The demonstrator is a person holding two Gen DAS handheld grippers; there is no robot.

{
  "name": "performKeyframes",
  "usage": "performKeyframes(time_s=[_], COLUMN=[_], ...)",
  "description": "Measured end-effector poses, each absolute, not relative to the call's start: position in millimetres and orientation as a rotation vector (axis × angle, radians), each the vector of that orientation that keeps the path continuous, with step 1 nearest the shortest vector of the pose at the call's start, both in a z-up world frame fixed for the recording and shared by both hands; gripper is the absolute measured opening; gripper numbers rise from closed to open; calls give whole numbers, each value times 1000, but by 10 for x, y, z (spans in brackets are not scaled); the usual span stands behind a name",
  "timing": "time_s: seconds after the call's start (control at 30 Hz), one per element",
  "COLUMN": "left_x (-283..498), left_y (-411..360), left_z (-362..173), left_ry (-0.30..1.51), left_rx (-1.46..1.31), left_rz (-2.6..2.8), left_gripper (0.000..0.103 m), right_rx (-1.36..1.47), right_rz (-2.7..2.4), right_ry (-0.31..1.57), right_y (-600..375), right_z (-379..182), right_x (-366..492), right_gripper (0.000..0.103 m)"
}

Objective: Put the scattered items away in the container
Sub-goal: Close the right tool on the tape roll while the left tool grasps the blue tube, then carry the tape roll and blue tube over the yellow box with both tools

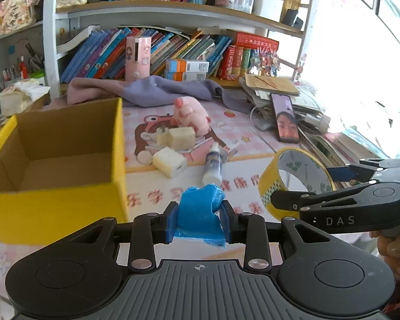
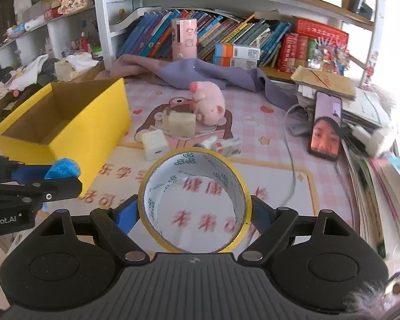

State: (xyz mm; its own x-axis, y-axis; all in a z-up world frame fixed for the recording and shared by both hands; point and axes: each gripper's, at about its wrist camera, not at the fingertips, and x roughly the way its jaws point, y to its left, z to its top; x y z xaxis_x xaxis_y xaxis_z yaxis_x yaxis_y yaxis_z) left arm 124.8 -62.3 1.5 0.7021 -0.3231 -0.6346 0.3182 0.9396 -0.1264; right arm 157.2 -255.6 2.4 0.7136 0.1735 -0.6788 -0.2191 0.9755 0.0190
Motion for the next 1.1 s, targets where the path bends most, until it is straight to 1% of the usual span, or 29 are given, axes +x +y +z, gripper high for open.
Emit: performKeyframes(time_s=[0.27,0.5,0.7,1.1], left_x=[623,397,281,87], left_y=[-69,258,392,913], left_z=[-73,-37,-22,-1], left_ry=[746,732,715,683], left_rx=[-7,-55,-62,-129], left_rz=[-369,-343,-321,-190], left_gripper=[31,31,31,31], right_rx=[-16,-61,-78,-136], right_rz=[167,193,218,368], right_ry=[775,767,755,750], right_y=[-2059,-1692,-1549,-1021], right_z=[-141,-45,-26,-24], right_x=[793,490,401,421], right_gripper=[83,83,83,83])
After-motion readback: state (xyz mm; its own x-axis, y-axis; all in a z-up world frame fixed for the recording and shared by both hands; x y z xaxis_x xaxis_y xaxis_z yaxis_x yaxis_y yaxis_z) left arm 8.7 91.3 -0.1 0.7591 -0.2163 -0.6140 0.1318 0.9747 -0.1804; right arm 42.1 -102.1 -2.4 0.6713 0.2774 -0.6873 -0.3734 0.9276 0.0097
